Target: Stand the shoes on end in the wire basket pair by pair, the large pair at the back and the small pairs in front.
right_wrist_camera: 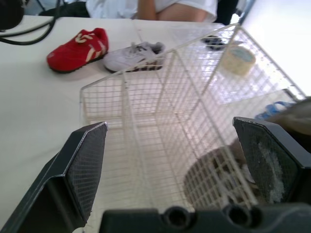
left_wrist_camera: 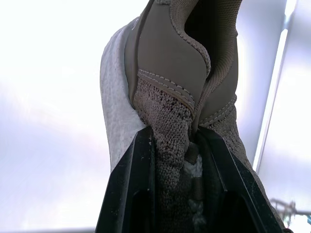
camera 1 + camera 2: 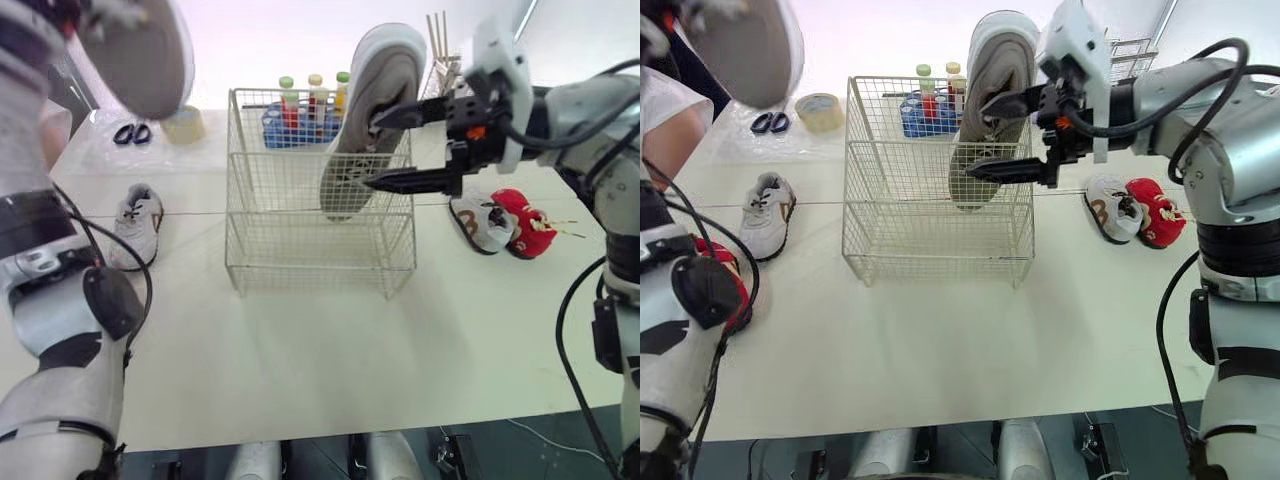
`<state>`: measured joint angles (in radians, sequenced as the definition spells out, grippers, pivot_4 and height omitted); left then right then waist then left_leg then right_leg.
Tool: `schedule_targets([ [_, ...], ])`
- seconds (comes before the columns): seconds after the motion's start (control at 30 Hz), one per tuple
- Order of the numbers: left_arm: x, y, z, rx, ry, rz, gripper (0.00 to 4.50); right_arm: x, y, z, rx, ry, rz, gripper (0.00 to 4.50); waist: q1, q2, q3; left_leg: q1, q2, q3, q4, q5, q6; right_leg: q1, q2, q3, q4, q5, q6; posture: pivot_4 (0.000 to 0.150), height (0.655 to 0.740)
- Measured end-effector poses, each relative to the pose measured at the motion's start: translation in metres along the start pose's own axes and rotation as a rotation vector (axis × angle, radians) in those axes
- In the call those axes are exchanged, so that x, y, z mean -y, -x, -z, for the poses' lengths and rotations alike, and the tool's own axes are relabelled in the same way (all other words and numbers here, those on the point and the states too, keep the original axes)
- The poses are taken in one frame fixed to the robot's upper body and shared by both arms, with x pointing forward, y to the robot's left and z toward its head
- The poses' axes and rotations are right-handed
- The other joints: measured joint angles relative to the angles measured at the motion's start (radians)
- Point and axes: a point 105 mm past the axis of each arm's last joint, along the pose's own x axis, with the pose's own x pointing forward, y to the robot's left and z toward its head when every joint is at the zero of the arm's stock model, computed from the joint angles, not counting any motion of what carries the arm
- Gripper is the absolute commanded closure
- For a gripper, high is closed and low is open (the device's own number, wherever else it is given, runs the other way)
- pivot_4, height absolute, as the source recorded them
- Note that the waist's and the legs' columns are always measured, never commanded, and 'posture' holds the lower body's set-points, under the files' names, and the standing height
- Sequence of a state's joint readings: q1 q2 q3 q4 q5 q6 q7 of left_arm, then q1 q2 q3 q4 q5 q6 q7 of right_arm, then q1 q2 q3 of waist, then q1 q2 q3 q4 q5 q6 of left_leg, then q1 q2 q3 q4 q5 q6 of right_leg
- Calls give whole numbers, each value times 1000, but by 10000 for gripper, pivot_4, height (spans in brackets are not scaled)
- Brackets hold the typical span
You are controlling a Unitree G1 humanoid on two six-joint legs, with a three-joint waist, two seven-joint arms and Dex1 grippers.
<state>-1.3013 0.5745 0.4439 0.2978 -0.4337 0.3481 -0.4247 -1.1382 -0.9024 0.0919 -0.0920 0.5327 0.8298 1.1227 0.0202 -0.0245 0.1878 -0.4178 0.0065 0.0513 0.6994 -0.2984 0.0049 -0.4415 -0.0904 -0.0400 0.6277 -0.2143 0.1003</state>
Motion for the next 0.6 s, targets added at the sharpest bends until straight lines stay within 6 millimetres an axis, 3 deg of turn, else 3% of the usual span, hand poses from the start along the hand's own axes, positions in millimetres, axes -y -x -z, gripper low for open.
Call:
schedule_targets([
  [0.1, 54, -14, -12, 159, -77, 123, 39148, 7, 18, 1, -12, 20, 64, 0, 10, 0, 0, 2, -1, 1, 0, 0, 0, 2, 0, 0, -1, 0, 0, 1500, 7400],
  [0.17, 80, -16, 1, 184, -127, 188, 39148, 6, 24, 8, -27, 10, 77, 0, 11, 0, -1, 5, -1, 2, 0, 0, 0, 4, 0, 0, -1, 0, 0, 1500, 7400],
  [0.23, 98, -12, 27, 165, -168, 231, 39148, 7, 29, 15, -47, -18, 99, 0, 9, 1, -1, 7, 0, 4, 0, 0, 0, 4, 1, 1, -1, 0, 0, 1500, 7400],
  [0.3, 108, -7, 59, 121, -175, 236, 39148, 8, 39, 20, -60, -38, 134, 0, 4, 1, -1, 7, 1, 5, 0, 0, 1, 3, 2, 1, -1, 0, 0, 1500, 7400],
  [0.4, 113, -1, 91, 93, -192, 206, 39148, 6, 49, 22, -63, -66, 166, 0, -9, 1, 0, 7, 2, 4, -1, -3, 5, 2, 3, 1, -1, 0, 0, 1500, 7400],
  [0.6, 115, 8, 126, 74, -279, 160, 39148, -2, 47, 16, -51, -88, 161, 0, -10, 1, 0, 7, 3, 4, -1, -4, 6, 0, 3, 3, 0, 0, 0, 1500, 7400],
])
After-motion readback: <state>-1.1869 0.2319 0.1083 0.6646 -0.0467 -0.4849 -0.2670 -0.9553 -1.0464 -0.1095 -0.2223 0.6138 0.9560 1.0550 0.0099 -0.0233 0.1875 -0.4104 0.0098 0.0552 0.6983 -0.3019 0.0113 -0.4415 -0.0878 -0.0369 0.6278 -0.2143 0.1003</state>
